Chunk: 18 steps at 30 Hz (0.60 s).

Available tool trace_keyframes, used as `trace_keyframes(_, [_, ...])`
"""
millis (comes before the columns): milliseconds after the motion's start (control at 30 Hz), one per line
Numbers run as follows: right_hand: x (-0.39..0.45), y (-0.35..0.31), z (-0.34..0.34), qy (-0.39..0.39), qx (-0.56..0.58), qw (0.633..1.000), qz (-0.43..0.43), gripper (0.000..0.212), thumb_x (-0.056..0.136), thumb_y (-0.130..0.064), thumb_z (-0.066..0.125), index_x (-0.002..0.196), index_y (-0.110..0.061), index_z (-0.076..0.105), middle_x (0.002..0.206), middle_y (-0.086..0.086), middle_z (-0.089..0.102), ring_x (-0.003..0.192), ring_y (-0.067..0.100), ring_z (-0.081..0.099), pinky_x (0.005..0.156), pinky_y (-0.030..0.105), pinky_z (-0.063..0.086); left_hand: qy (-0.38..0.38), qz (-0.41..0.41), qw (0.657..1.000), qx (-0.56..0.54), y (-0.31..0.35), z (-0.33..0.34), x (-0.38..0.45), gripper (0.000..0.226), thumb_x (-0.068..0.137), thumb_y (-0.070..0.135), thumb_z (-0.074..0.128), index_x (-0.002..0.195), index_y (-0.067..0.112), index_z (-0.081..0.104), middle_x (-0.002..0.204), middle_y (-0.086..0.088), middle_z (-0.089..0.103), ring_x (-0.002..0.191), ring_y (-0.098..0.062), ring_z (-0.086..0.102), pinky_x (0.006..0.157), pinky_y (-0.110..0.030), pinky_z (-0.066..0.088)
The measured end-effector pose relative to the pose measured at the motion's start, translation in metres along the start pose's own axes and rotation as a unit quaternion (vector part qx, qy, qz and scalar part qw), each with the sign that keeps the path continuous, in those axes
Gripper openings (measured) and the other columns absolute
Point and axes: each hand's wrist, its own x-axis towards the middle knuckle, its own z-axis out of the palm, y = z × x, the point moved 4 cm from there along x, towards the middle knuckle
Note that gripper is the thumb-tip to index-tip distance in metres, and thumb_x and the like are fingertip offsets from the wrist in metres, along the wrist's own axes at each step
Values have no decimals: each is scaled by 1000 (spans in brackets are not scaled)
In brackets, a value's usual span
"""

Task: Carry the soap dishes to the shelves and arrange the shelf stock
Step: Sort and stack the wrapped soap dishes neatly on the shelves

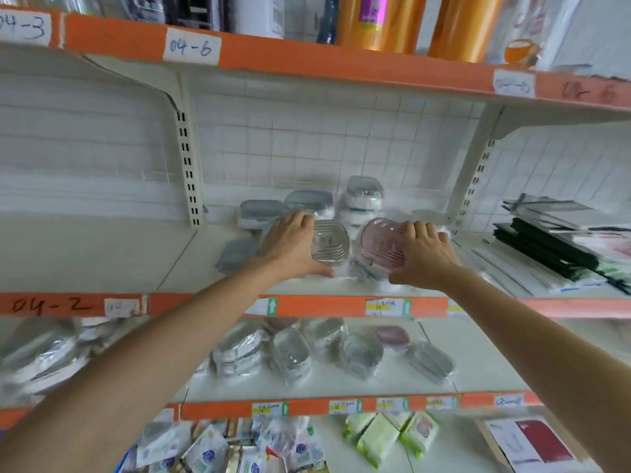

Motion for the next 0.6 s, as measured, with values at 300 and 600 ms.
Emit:
trace_keyframes(300, [-110, 89, 56, -83, 32, 995, 54, 94, 65, -51, 73, 135, -6, 29, 132, 12, 36, 125, 30, 33, 102, 40, 30, -71, 27, 997, 5, 111, 73, -48, 105, 58, 75, 70, 133, 9, 39, 132, -7, 43, 124, -24, 38, 104, -34, 28])
trace_keyframes(600, [-154, 139, 171, -174, 65, 977, 108, 84, 68, -57, 69, 126, -6, 34, 125, 10, 42, 118, 29, 39, 95, 38, 35, -204, 72, 976, -4, 153, 194, -58, 100, 57, 72, 74, 127, 8, 42, 128, -6, 46, 120, -24, 42, 102, -32, 30])
